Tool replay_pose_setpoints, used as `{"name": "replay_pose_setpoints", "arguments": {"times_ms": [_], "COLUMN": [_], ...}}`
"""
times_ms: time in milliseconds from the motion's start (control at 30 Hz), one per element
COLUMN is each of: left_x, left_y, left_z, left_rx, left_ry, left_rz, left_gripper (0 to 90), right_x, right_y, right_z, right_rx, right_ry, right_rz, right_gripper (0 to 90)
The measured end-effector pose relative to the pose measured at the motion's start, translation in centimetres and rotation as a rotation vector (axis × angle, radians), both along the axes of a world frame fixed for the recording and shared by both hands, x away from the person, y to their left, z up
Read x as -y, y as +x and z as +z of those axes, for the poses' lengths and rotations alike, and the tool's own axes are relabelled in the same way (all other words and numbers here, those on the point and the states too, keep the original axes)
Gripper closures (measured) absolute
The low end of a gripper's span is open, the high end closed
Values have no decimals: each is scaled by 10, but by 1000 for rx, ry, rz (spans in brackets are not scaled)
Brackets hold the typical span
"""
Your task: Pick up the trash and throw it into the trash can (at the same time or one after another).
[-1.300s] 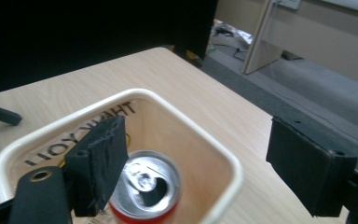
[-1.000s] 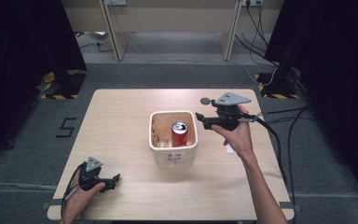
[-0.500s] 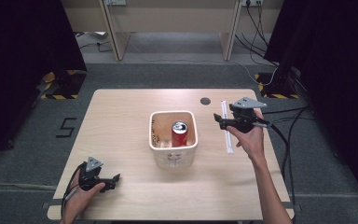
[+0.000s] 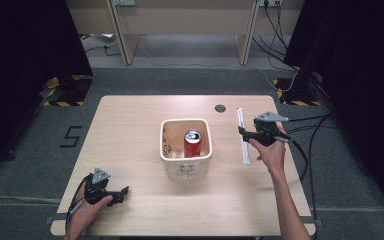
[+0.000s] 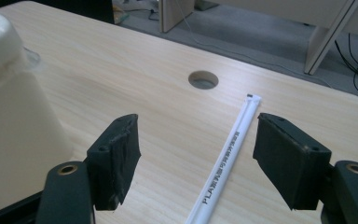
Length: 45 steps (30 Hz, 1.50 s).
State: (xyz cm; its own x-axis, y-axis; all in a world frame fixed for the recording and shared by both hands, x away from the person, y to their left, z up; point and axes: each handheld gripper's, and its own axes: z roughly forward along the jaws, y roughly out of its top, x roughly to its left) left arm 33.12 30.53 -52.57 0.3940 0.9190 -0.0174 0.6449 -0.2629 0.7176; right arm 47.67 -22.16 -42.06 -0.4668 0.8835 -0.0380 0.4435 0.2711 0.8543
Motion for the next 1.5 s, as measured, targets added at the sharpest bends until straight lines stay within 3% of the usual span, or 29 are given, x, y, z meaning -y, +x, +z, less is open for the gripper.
{"name": "replay_pose_setpoints", "arguments": {"times_ms": [433, 500, 767, 1333, 1500], "left_x": [0, 0, 0, 0, 0], "left_y": [0, 0, 0, 0, 0], "left_z": [0, 0, 0, 0, 0], "left_rx": [0, 0, 0, -1, -1], "left_ry": [0, 0, 0, 0, 0], "left_rz": [0, 0, 0, -1, 0], "left_gripper": [0, 0, 0, 0, 0], "right_x": [1, 1, 1, -3, 1], "right_y": [9, 11, 16, 23, 26], "right_z": [-38, -42, -60, -73, -80], "right_rx": [-57, -63, -91, -101, -115], "right_ry": [-29, -52, -42, -57, -13], "right_rz": [-35, -39, -60, -92, -109], "right_gripper": [355, 373, 426, 455, 480]}}
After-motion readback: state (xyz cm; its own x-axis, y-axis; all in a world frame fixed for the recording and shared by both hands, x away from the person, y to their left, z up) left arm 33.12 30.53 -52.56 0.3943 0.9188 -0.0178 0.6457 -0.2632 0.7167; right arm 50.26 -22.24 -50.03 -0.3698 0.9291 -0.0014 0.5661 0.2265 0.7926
